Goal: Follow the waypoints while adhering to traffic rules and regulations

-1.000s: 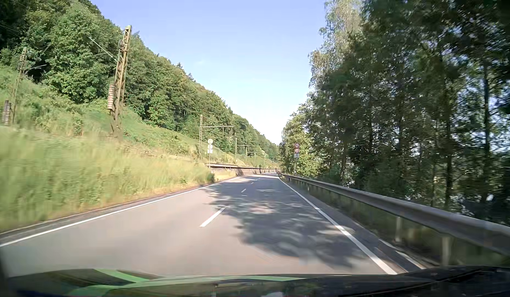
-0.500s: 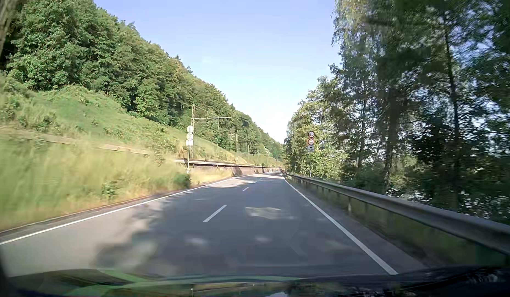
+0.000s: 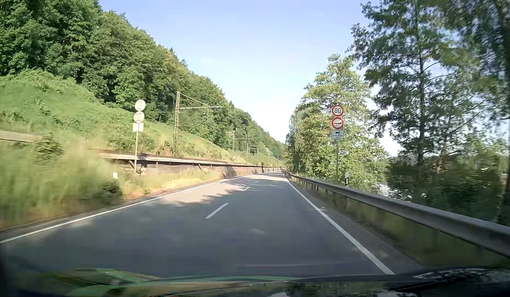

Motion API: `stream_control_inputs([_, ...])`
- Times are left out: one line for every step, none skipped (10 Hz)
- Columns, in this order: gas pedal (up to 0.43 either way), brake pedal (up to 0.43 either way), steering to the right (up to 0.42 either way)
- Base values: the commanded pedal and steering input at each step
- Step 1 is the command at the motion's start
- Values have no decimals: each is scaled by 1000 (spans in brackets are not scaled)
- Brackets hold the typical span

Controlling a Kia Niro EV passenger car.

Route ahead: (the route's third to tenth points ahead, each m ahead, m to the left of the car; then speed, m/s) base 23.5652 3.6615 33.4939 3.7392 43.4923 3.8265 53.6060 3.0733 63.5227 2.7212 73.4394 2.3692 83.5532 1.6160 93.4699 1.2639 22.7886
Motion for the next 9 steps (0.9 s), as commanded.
stream_control_inputs([177, 0, 0])
stream_control_inputs([177, 0, 3])
stream_control_inputs([177, 0, 3])
stream_control_inputs([177, 0, 3])
stream_control_inputs([177, 0, 3])
stream_control_inputs([177, 0, 3])
stream_control_inputs([177, 0, 3])
stream_control_inputs([177, 0, 3])
stream_control_inputs([177, 0, 2])
